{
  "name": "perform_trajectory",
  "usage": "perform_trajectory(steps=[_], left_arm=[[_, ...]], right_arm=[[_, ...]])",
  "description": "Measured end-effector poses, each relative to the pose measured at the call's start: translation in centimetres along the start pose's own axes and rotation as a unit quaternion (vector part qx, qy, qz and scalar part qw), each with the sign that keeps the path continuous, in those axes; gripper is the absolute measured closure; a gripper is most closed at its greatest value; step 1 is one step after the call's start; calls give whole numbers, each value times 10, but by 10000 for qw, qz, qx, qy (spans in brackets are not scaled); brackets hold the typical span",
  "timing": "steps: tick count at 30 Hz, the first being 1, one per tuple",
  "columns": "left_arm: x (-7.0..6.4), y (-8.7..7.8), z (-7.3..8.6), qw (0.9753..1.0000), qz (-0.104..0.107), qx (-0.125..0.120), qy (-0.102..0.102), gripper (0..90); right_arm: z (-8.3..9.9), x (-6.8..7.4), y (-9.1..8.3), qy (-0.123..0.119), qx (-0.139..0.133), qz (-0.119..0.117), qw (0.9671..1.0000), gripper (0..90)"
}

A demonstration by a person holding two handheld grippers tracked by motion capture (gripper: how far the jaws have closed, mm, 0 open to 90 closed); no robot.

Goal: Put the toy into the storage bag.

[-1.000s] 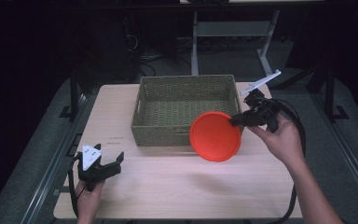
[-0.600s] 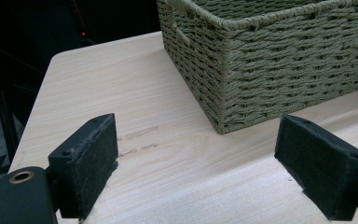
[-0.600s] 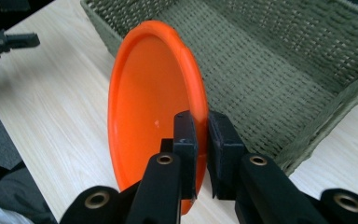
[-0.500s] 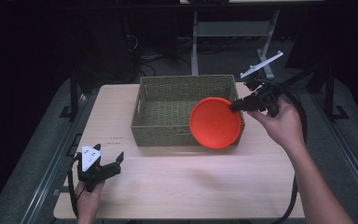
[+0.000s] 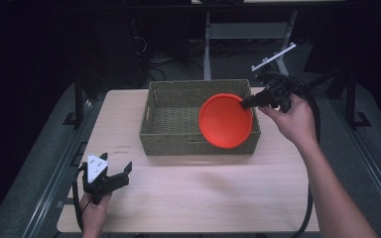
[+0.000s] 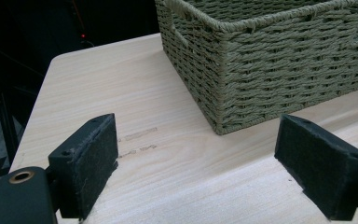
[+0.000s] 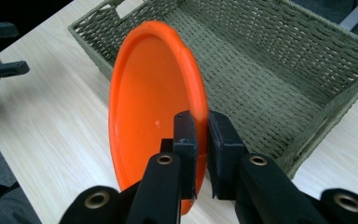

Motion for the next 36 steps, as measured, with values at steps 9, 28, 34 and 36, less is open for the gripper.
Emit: perform_trajectory(steps=[9, 28, 34, 36], left_arm=[[1, 0, 0, 10000, -12, 1, -26, 127], [2, -1, 0, 10000, -40, -24, -23, 128], [2, 0, 0, 10000, -38, -20, -42, 128], [1, -1, 0, 10000, -31, -11, -22, 128]], right_arm=[[-18, -12, 10, 135, 50, 80, 9999, 823], [-35, -35, 24, 466, -32, 190, 9987, 823], [-37, -44, 30, 570, -48, 228, 9981, 822], [-37, -46, 31, 605, -53, 252, 9978, 822]])
Point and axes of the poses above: each handheld gripper's, and its own axes: y roughly forward along the jaws, z roughly out of its underside, x roughly to its left, the point moved 10 cm from there along y, roughly forward along the jaws, and after that the axes turned 3 degrees about -z, right-handed, at the moved point
